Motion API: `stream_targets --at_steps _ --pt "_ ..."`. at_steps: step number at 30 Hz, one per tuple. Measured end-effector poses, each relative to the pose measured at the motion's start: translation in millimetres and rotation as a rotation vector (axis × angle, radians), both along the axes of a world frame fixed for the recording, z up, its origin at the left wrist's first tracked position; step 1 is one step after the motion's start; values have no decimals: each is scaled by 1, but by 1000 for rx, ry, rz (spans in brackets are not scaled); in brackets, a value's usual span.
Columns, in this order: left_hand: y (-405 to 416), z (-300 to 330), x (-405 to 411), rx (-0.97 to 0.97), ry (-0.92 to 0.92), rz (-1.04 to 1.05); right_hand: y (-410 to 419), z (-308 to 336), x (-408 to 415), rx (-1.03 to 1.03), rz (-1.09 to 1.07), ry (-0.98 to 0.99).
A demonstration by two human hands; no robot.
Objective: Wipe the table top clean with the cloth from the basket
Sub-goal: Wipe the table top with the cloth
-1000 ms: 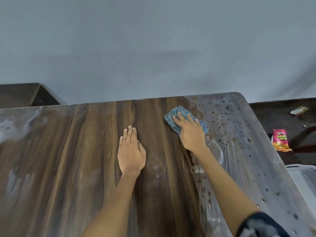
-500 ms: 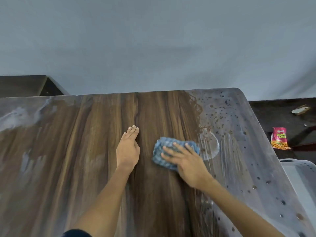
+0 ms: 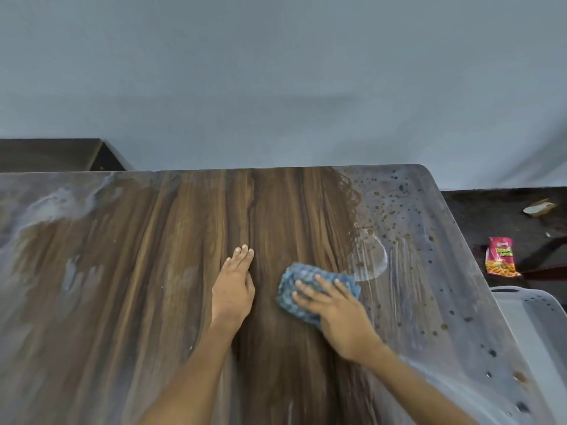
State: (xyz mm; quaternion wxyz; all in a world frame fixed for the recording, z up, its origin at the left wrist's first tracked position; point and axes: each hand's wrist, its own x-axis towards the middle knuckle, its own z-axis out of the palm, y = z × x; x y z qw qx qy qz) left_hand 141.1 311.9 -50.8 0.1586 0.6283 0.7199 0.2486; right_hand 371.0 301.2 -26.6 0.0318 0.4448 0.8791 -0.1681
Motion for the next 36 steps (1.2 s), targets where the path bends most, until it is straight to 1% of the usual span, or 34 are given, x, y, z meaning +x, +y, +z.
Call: stream_targets --at_steps 4,7,9,11,13,15,17,20,23,25,27,29,32,34,36 --pt "-13 1 7 -28 11 53 71 9 12 45 -305 -16" --pt "-23 2 10 -32 41 54 86 14 -11 40 -362 18" --pt "-25 3 11 -31 43 54 66 10 -27 62 -309 52" --pt "-26 4 12 -35 41 47 29 2 -34 89 -156 73" --pt "-29 4 11 -40 42 43 -12 -9 -26 48 21 102" --pt "-33 3 10 -47 45 42 -38 -14 2 -25 107 136" --pt "-38 3 10 -53 53 39 -38 -13 34 -42 88 135" --pt "-44 4 12 -60 58 52 -4 -5 51 -12 -92 66" --pt "-52 5 14 -70 71 68 25 1 19 46 -297 44" --pt "-57 5 15 -73 76 69 27 1 -12 66 -347 57" --pt "-62 5 15 -71 78 68 13 -1 -37 66 -296 81" --pt "-67 4 16 -80 80 61 -14 -5 -47 45 -166 99" --pt "-73 2 16 -97 83 59 -63 -13 -28 -2 32 138" --pt "-78 1 15 -93 87 56 -82 -15 3 -50 58 153" --pt "-85 2 15 -90 84 46 -71 -10 29 -57 -11 146"
